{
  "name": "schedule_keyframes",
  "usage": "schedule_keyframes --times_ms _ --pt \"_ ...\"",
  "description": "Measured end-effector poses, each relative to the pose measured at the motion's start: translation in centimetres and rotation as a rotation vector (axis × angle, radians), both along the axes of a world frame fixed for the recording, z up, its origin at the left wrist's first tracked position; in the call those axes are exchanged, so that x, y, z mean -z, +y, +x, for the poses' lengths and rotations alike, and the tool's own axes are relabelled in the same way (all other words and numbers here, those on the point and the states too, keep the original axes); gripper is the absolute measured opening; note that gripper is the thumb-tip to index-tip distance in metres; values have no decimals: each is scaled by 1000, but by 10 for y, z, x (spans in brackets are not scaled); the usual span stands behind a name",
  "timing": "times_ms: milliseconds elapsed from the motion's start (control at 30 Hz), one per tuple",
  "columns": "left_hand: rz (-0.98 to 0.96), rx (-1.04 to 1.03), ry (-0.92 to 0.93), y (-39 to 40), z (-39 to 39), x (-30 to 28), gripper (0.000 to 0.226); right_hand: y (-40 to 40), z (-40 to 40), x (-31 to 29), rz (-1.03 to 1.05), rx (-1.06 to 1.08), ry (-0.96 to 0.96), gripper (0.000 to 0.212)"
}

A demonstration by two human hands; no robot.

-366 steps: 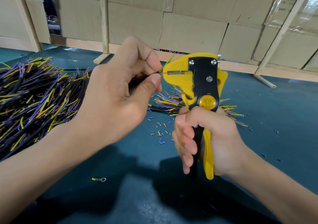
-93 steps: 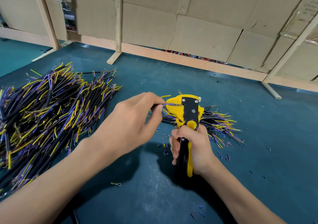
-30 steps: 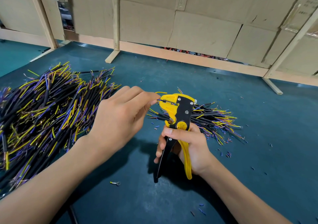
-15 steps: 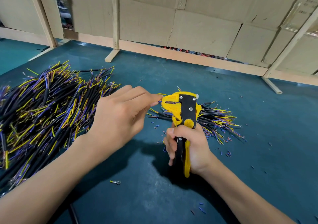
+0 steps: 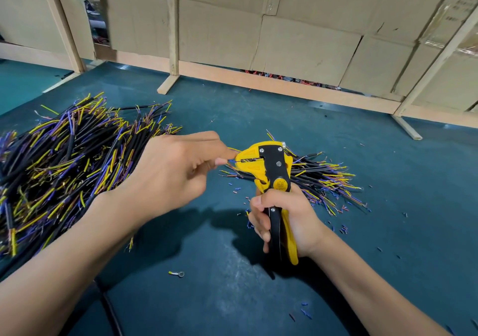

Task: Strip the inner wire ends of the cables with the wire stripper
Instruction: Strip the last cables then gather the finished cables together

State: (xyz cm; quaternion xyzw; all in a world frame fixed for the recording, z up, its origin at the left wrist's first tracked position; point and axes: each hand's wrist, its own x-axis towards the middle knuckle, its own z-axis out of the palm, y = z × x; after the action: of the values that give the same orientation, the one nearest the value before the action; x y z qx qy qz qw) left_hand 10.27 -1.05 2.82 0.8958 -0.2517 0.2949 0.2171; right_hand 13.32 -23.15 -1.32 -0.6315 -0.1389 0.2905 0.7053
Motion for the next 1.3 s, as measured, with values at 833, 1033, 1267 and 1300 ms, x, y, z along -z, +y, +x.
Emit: schedule_keyframes --times_ms 833,1033,1267,1300 --pt "-7 303 670 20 -3 -33 49 -30 16 -10 25 -497 113 19" --pt "402 239 707 18 7 -63 31 -33 16 -14 39 -601 156 9" --pt "581 277 841 10 12 -67 53 -56 17 -19 -124 -650 194 18" --pt "543 304 897 13 9 -60 60 -63 19 -20 -154 -659 183 19"
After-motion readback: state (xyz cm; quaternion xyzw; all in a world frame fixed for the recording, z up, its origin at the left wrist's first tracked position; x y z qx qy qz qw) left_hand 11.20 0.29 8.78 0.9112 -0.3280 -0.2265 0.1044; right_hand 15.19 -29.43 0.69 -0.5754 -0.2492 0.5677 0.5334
